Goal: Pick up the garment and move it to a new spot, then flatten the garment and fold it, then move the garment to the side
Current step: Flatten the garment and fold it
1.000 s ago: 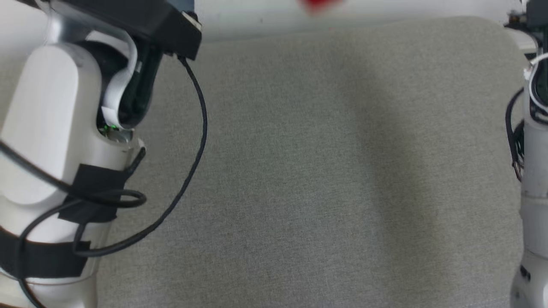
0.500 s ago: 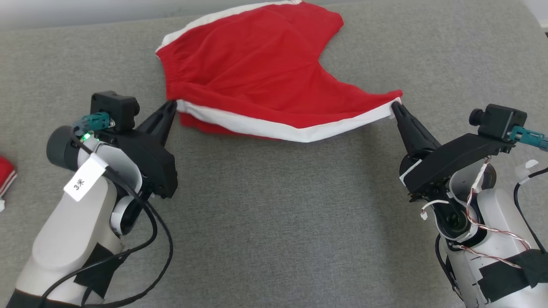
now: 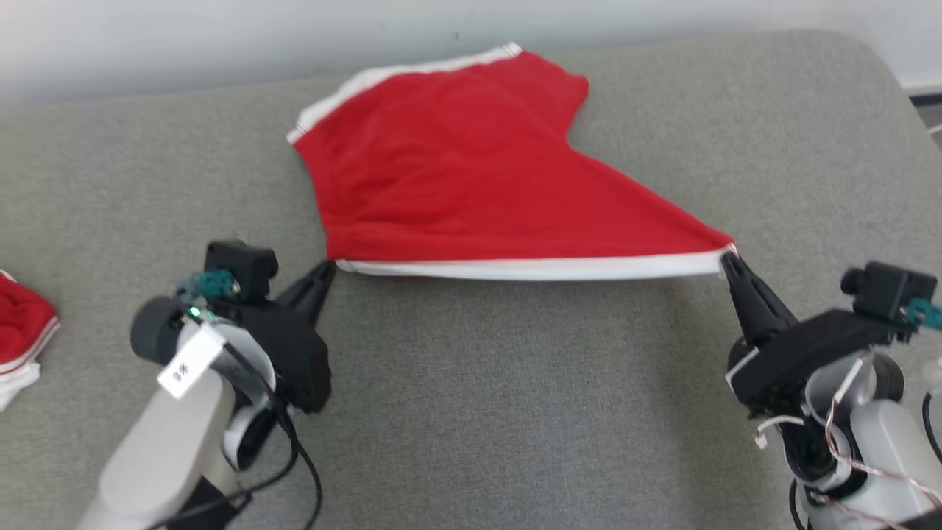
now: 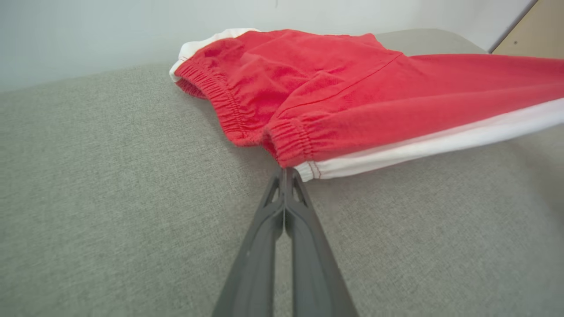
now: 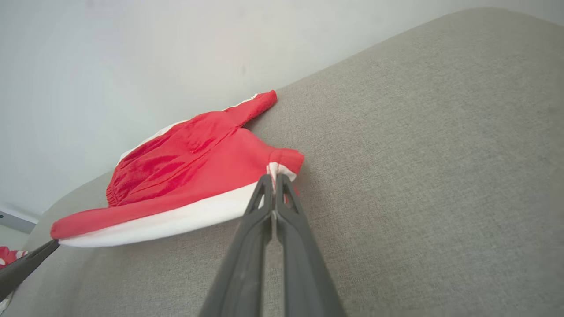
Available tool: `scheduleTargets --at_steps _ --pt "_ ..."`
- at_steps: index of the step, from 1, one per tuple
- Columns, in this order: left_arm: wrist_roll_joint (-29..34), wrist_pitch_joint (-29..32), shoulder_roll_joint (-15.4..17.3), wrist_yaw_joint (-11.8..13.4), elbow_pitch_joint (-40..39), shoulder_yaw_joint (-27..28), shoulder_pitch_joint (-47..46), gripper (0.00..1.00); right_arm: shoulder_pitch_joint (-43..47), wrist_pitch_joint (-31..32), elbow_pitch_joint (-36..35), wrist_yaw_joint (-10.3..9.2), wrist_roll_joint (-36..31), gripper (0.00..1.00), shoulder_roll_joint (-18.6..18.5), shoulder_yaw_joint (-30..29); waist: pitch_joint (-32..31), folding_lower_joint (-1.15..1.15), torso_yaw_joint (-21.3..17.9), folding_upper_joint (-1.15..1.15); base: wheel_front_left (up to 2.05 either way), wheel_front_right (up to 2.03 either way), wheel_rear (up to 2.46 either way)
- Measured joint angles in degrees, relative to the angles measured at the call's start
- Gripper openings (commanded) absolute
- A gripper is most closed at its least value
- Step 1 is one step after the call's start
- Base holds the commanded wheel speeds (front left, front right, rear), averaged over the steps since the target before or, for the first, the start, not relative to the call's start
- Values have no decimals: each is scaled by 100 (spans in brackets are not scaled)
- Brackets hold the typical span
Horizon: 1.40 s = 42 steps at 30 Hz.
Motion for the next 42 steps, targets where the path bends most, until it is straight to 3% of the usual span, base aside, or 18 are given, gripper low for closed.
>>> scheduleTargets --at_steps 3,12,18,27,42 --pt "-36 -123 -83 9 -147 -10 254 0 302 -89 -154 -94 -12 0 -7 -107 -181 0 61 0 0 0 0" --pt "-35 -213 -16 167 -769 -179 1294 0 1323 26 -612 -125 -12 0 38 92 -804 -1 324 0 0 0 0" --pt "-34 -175 232 354 -1162 -186 1759 0 1799 226 -898 -218 -94 0 52 263 -1026 -1 506 0 0 0 0" --pt "53 60 386 517 -1394 -257 2008 0 2203 531 -968 -360 -446 0 -93 374 -1057 0 545 -1 0 0 0" --pt "76 406 683 720 -1840 -278 2419 0 2860 1195 -1428 -399 -558 0 -311 636 -1037 0 554 -1 0 0 0"
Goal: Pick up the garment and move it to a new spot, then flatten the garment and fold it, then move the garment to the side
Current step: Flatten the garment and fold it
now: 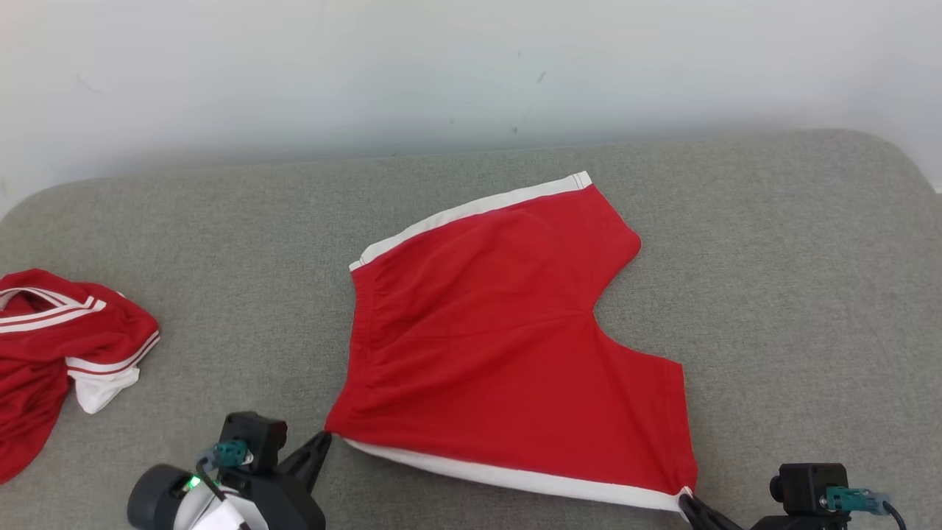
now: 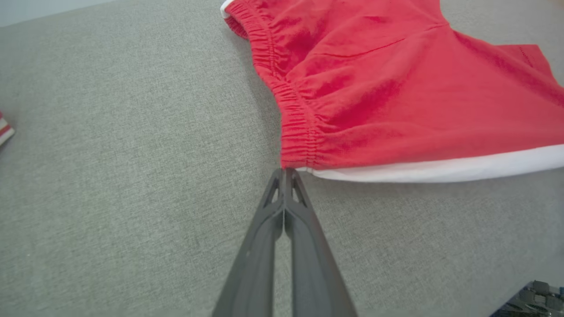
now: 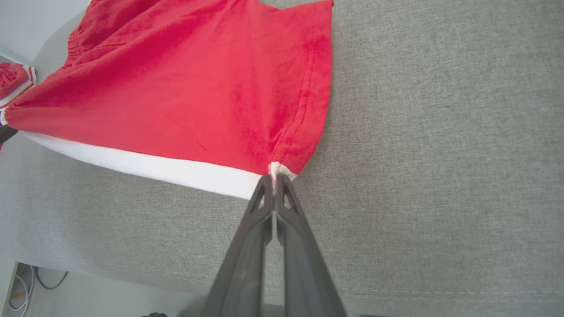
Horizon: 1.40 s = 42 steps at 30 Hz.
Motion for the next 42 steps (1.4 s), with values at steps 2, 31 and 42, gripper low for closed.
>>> scheduleTargets --at_steps 2,31,42 --pt "-1 70 25 11 -60 -4 105 0 28 42 -48 -9 -1 0 -35 -20 7 0 4 0 0 0 0" --pt "-360 -509 -112 444 -765 712 704 100 1 118 -153 -60 -91 100 269 -368 69 0 50 1 0 0 0" --pt "-363 -1566 -616 559 -727 1285 676 100 -799 -968 -7 -66 -298 100 632 -1018 -268 0 104 1 0 0 0"
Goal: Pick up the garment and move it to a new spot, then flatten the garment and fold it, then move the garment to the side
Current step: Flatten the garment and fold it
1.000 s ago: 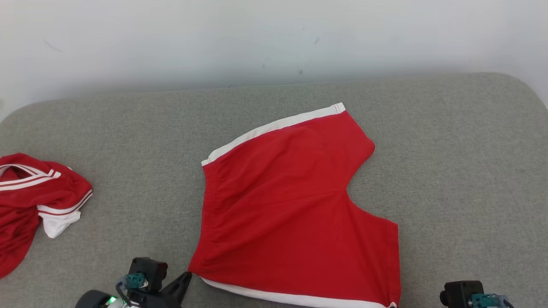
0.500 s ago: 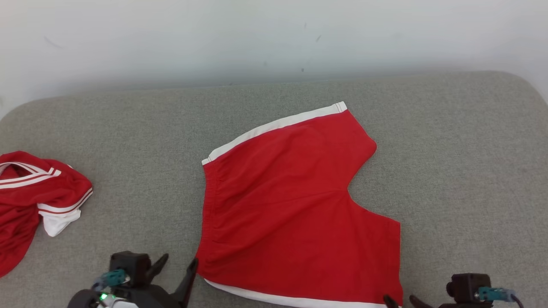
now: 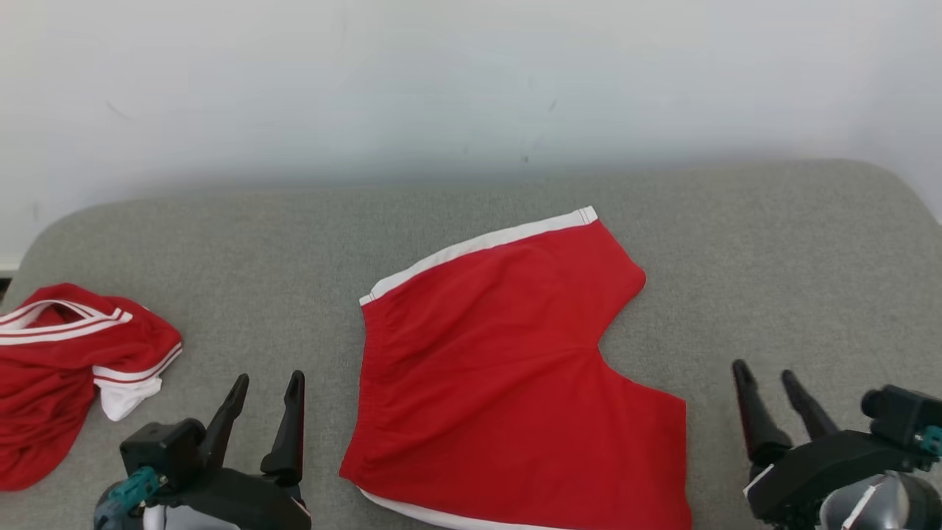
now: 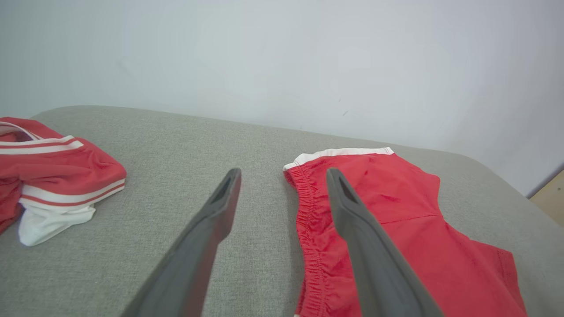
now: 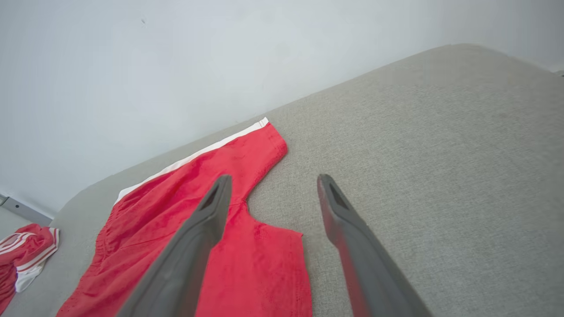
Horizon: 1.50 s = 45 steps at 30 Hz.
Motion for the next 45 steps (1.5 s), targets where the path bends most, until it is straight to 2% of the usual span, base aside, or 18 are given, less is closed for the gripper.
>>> scheduleTargets --at_steps 4,12,14,20,23,31,45 --pt "51 -189 -142 20 77 20 -9 100 -43 -425 208 -1 -199 100 4 -193 -183 0 23 0 0 0 0" --pt "291 -265 -21 42 178 107 14 100 -207 -975 542 0 -470 100 0 -142 -488 0 113 0 0 0 0" --pt "339 -265 14 42 176 166 48 100 -209 -1027 573 22 -516 100 -53 -82 -531 0 146 0 0 0 0" --pt "396 -252 63 44 160 315 193 100 -282 -1072 721 348 -556 100 -244 151 -594 0 263 0 0 0 0" --pt "432 -197 71 44 141 325 287 100 -328 -1074 733 437 -556 100 -278 204 -591 0 332 0 0 0 0" --pt "450 -122 40 48 121 389 419 100 -338 -1157 905 463 -587 100 -285 221 -543 0 467 0 0 0 0" --pt "550 31 -14 48 14 530 524 100 -336 -1227 1056 495 -589 100 -276 240 -405 0 340 0 0 0 0"
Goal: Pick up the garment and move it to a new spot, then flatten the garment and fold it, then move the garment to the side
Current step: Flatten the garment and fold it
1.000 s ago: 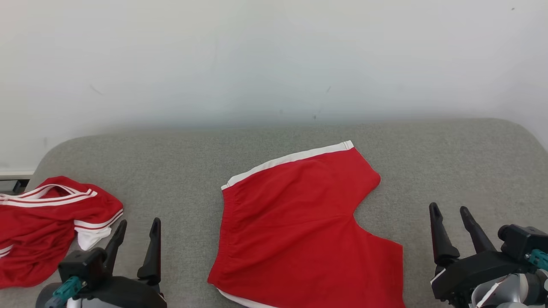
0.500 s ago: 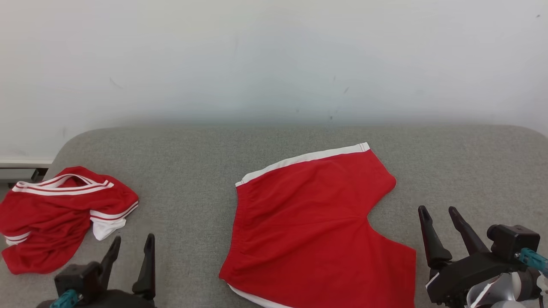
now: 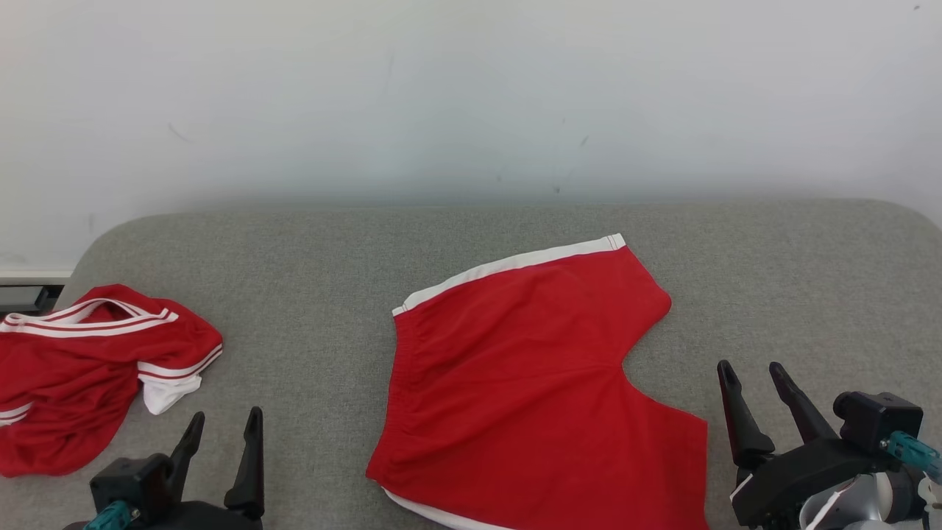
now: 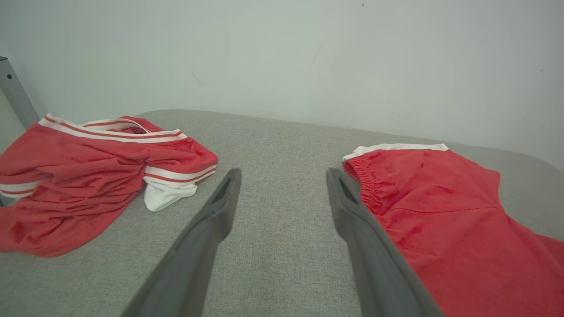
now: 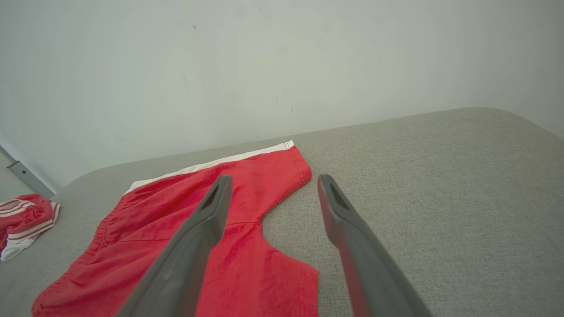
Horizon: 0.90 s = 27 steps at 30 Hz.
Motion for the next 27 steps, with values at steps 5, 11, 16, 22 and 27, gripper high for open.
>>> scheduleTargets --at_steps 5,11,16,22,27 --pt "110 70 -4 1 -10 -2 1 100 -1 -44 22 0 -14 100 7 21 27 0 -18 0 0 0 0" --pt "151 119 -16 1 -47 -2 1 100 0 -47 48 0 -14 100 7 25 57 0 -21 0 0 0 0" --pt "185 169 -15 1 -93 -2 1 100 -1 -53 68 0 -19 100 7 53 79 0 -21 0 0 0 0" --pt "189 368 -8 -18 -97 -141 1 100 -3 -1 89 1 -131 100 -31 132 97 0 -17 0 0 0 0" --pt "94 942 -43 -312 121 -528 1 100 54 611 248 24 -299 100 -245 414 112 0 -10 0 0 0 0"
